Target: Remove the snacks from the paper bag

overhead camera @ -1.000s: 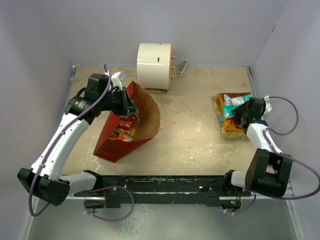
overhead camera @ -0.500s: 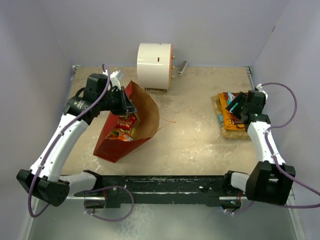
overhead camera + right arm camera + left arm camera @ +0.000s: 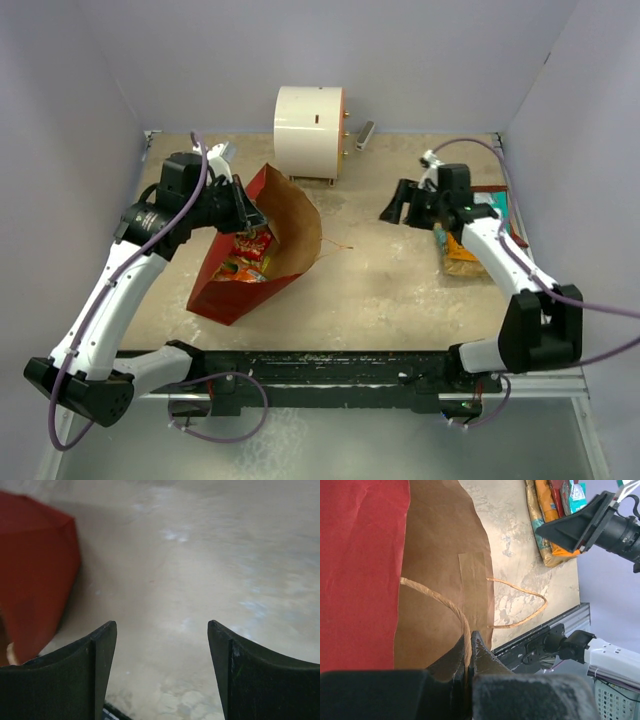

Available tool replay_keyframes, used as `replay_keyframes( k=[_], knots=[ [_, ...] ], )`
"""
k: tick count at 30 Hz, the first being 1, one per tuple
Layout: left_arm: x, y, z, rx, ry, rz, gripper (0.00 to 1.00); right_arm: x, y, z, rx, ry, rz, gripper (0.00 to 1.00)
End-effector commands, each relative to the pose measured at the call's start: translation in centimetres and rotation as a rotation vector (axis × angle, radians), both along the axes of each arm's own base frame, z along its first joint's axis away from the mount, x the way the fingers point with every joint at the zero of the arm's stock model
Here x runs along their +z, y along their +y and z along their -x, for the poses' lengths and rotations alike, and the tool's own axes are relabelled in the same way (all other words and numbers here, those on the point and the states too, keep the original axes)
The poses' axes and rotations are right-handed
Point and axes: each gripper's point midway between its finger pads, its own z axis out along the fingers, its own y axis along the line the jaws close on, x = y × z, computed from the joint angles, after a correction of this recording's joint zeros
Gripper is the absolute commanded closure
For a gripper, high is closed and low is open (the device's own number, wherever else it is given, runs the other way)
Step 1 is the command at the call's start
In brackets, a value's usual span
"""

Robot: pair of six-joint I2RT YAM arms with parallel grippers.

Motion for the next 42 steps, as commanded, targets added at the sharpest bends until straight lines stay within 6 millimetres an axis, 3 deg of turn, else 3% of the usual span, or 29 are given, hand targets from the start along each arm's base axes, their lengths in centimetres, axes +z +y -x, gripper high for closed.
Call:
replay_keyframes(
  k=[1, 3, 6, 13, 19, 25, 30, 33, 36, 39, 42],
  knots=[
    [1.0, 0.2, -0.3, 0.029, -0.034, 0.021, 1.00, 4.0, 8.6, 1.6, 0.329, -0.036, -0.122, 0.24],
    [1.1, 0.3, -0.4, 0.035, -0.036, 0.015, 1.00, 4.8, 10.9, 2.0, 0.396, -0.022, -0.152, 0.23],
    [1.2, 0.5, -0.6, 0.042, -0.041, 0.005, 1.00, 5.1, 12.7, 2.0, 0.435, -0.003, -0.165, 0.22],
    [1.6, 1.0, -1.6, 0.059, -0.065, -0.043, 1.00, 3.0, 16.2, 3.5, 0.546, 0.120, -0.156, 0.22],
    [2.7, 2.2, -3.0, 0.098, -0.114, -0.121, 1.00, 1.7, 17.3, 4.2, 0.567, 0.182, -0.153, 0.31],
    [4.2, 3.2, -4.8, 0.127, -0.176, -0.199, 1.00, 2.9, 18.5, 4.5, 0.604, 0.172, -0.200, 0.39],
    [7.2, 6.4, -6.9, 0.254, -0.296, -0.336, 1.00, 3.1, 20.8, 5.2, 0.640, 0.183, -0.225, 0.38],
    [9.9, 9.4, -7.9, 0.374, -0.400, -0.438, 1.00, 2.9, 22.9, 6.2, 0.686, 0.193, -0.231, 0.38],
    [13.2, 10.9, -8.6, 0.414, -0.537, -0.512, 1.00, 2.6, 24.9, 6.8, 0.719, 0.201, -0.230, 0.37],
    [16.3, 11.1, -9.0, 0.386, -0.665, -0.554, 1.00, 2.5, 26.7, 7.6, 0.751, 0.209, -0.236, 0.37],
    [18.0, 9.8, -9.1, 0.289, -0.763, -0.557, 1.00, 2.5, 27.3, 8.0, 0.762, 0.213, -0.232, 0.37]
  ],
)
